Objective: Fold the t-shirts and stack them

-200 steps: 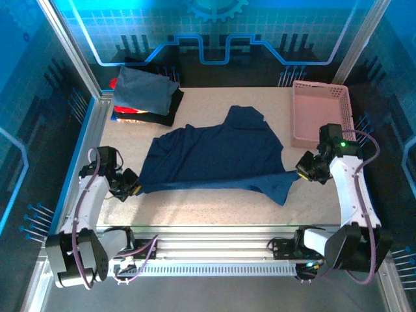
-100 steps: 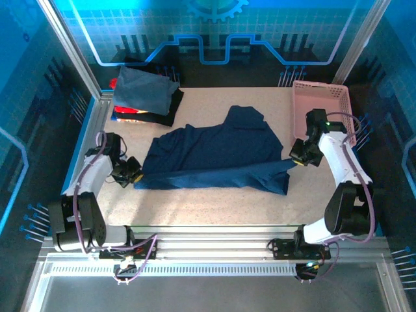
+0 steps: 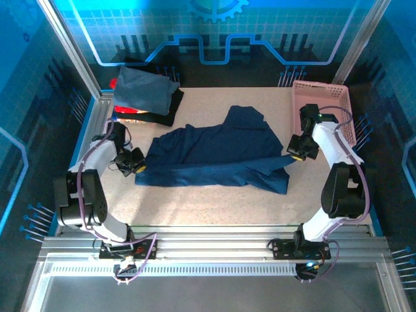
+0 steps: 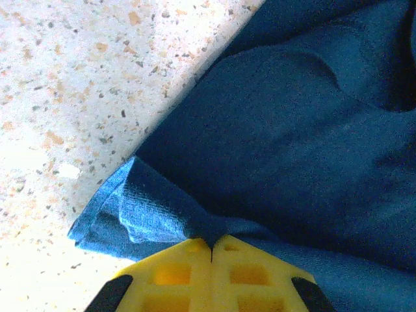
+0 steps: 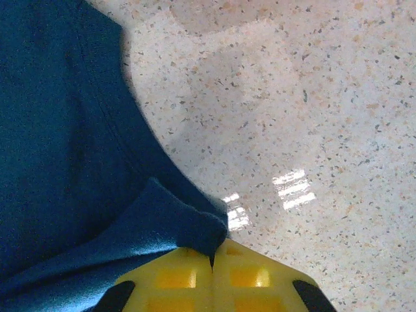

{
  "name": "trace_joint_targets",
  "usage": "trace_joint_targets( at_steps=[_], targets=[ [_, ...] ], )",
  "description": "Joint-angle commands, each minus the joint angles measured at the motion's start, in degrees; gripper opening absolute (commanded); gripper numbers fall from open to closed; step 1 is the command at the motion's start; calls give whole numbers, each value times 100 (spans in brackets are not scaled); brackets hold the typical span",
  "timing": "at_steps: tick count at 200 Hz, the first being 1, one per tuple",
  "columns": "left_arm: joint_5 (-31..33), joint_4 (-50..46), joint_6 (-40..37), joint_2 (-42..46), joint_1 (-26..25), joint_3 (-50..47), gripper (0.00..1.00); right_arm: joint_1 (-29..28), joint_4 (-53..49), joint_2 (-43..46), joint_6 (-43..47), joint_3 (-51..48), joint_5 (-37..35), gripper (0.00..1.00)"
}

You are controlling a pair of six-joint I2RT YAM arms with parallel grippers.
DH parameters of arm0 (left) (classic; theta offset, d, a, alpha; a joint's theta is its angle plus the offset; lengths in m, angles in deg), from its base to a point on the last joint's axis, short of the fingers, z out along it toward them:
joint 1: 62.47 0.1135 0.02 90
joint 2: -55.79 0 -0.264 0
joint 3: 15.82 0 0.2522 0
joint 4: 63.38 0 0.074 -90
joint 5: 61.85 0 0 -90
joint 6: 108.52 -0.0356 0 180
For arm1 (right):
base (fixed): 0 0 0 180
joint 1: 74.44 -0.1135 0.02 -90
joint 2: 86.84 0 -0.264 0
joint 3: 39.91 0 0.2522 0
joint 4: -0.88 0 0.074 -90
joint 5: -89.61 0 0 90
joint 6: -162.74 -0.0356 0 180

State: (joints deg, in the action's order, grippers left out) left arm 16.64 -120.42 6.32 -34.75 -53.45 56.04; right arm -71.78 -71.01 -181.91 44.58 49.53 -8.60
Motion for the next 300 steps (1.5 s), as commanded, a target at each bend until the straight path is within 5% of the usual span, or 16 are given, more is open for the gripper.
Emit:
trace_joint_targets(
  at_steps=[1,59,125,155,173,190,245,300],
  targets=[
    [228,-9,-272,-236,-36,212,0,-102,105,-229,98,260,-294,0],
    [263,143,-256,-798,-137,610,2,-429,56,-932,220,1046,-471,0],
    [-53,353,201,-425,-155,864,52,-930,-41,-2044,234,2486,-339,1],
    [-187,252,482,316,-161,645,65,-1039,33,-2197,320,2811,122,19],
    [-415,320,706,944,-249,171,69,-1039,414,-1774,431,2448,476,46],
    [-484,285,898,1439,-313,-305,70,-1023,382,-1290,490,2123,501,56],
    [-913,892,1492,2154,-595,-1516,69,-896,126,940,-50,-347,1167,60],
    [-1002,1900,1892,1170,-818,-1716,56,-698,955,1043,-770,-2394,1100,56]
  ],
)
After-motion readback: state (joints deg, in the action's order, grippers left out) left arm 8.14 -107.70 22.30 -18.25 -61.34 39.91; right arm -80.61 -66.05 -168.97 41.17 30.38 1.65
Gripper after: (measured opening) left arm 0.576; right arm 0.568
